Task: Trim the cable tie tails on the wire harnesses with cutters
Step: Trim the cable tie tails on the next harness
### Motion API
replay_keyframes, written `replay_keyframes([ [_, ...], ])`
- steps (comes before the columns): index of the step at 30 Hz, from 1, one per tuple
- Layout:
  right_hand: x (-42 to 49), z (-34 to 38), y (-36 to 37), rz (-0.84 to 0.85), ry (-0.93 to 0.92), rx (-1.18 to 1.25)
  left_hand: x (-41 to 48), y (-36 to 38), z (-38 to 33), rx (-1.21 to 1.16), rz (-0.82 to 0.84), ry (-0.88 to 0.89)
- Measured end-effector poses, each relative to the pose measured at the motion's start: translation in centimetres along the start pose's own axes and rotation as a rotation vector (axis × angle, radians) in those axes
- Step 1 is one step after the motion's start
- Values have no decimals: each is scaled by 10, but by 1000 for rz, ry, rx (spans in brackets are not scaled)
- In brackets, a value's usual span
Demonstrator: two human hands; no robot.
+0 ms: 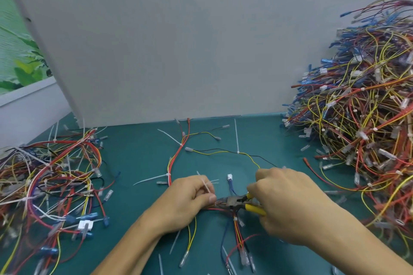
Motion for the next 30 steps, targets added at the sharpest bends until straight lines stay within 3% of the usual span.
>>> replay_keyframes([
  [6, 5, 1, 6, 25, -5, -16, 0, -2, 0, -56, 72, -11],
  [30, 7, 1, 3, -32, 3, -89, -1, -3, 0, -107, 72, -2],
])
Point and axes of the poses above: each hand's wrist, its own x-axis towards the middle knuckle, its own y-axis out of the palm, z = x × y, the point moved 5 cm from there along x, towards the middle knuckle, and after that the axes turned 15 degrees about x, right-handed, at the moved point
